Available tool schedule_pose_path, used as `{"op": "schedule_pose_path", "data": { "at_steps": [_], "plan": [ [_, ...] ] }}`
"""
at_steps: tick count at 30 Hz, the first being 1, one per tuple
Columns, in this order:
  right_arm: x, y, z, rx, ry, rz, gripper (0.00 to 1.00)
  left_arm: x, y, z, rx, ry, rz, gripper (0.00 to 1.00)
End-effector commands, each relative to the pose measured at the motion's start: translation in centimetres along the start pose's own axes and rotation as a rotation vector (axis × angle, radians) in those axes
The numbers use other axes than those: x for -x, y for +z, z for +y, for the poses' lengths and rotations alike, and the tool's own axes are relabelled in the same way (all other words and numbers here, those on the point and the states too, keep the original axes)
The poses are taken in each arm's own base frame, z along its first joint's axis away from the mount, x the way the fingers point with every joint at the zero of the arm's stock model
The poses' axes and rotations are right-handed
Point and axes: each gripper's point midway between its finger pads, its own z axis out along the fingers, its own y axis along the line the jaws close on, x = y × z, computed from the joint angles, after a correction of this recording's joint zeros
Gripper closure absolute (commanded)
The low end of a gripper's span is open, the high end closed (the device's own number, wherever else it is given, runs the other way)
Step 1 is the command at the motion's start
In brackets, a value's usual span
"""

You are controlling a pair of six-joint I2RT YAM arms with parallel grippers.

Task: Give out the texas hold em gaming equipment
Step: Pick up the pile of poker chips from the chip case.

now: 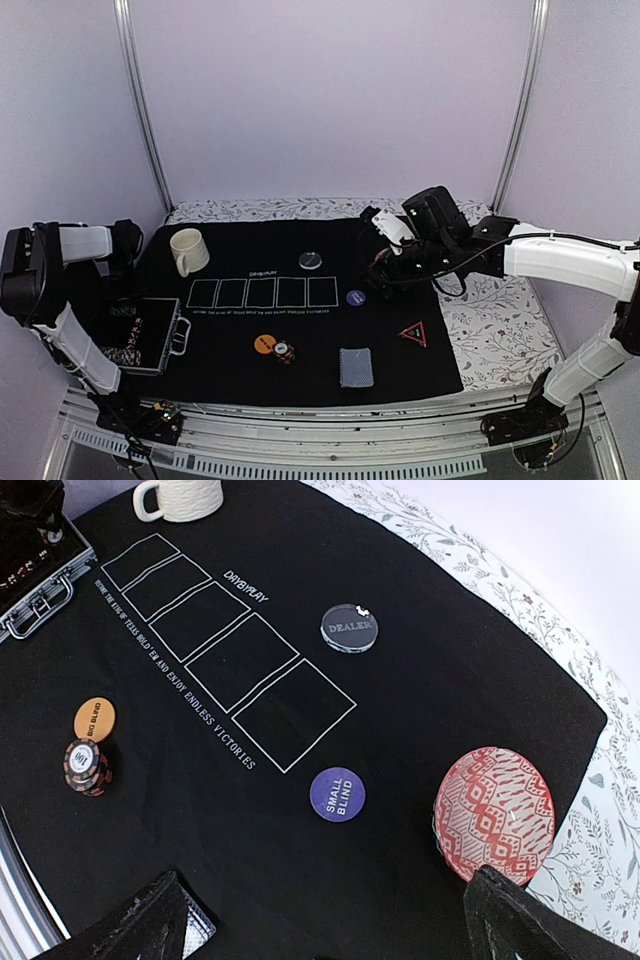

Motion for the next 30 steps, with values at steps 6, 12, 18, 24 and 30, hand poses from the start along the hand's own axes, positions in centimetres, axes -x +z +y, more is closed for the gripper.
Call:
{"op": "schedule_pose_path", "data": {
  "at_steps": [6, 12, 18, 24, 30],
  "plan": [
    [-0.7, 0.0, 0.0, 0.010, 0.010, 0.016, 0.01, -1.7, 1.2, -3.7, -0.153, 0.016, 0.035, 0.64],
    [-0.7, 0.1, 0.0, 0.009, 0.008, 0.021, 0.01, -1.1, 1.7, -3.5, -0.120, 0.041, 0.038, 0.60],
    [-1.0, 0.1, 0.1, 0.012, 0.003, 0.029, 0.01, -1.6, 1.8, -4.6, -0.163, 0.064, 0.051, 0.54],
    [-1.0, 0.4, 0.3, 0.018, -0.004, 0.034, 0.01, -1.3, 1.1, -5.0, -0.189, 0.076, 0.032, 0.58],
    [-1.1, 0.4, 0.2, 0.016, -0.009, 0.036, 0.01, -1.2, -0.1, -5.6, -0.209, 0.085, 0.003, 0.58]
  ]
}}
